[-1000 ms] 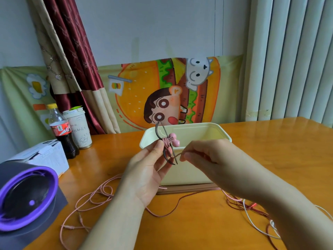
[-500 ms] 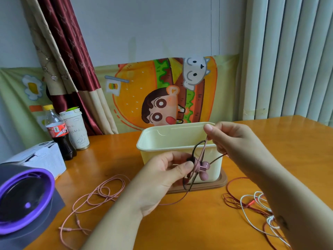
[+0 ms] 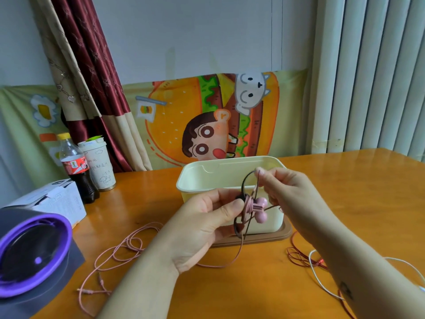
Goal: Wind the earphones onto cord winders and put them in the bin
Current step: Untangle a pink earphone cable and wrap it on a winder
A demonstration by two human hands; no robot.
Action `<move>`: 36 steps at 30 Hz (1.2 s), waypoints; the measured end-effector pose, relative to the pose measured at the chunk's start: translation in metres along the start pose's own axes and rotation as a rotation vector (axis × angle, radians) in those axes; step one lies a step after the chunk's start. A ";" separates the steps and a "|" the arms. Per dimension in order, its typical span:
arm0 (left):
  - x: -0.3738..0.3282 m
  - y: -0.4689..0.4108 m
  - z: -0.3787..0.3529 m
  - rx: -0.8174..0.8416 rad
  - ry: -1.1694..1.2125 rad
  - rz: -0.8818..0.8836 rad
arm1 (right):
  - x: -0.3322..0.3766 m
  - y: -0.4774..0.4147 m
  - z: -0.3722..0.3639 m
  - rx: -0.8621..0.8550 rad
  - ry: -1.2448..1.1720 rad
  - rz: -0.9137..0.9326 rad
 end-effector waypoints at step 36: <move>0.005 0.007 0.032 -0.109 -0.361 0.122 | 0.043 0.006 0.011 0.000 0.392 0.193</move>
Point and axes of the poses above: each hand's wrist, its own y-axis away from the middle knuckle, its own z-axis out of the back of the hand, x = y × z, the point moved 8 cm from there along -y, towards the middle knuckle, and after that the axes turned 10 degrees about x, right-handed, at the moved point
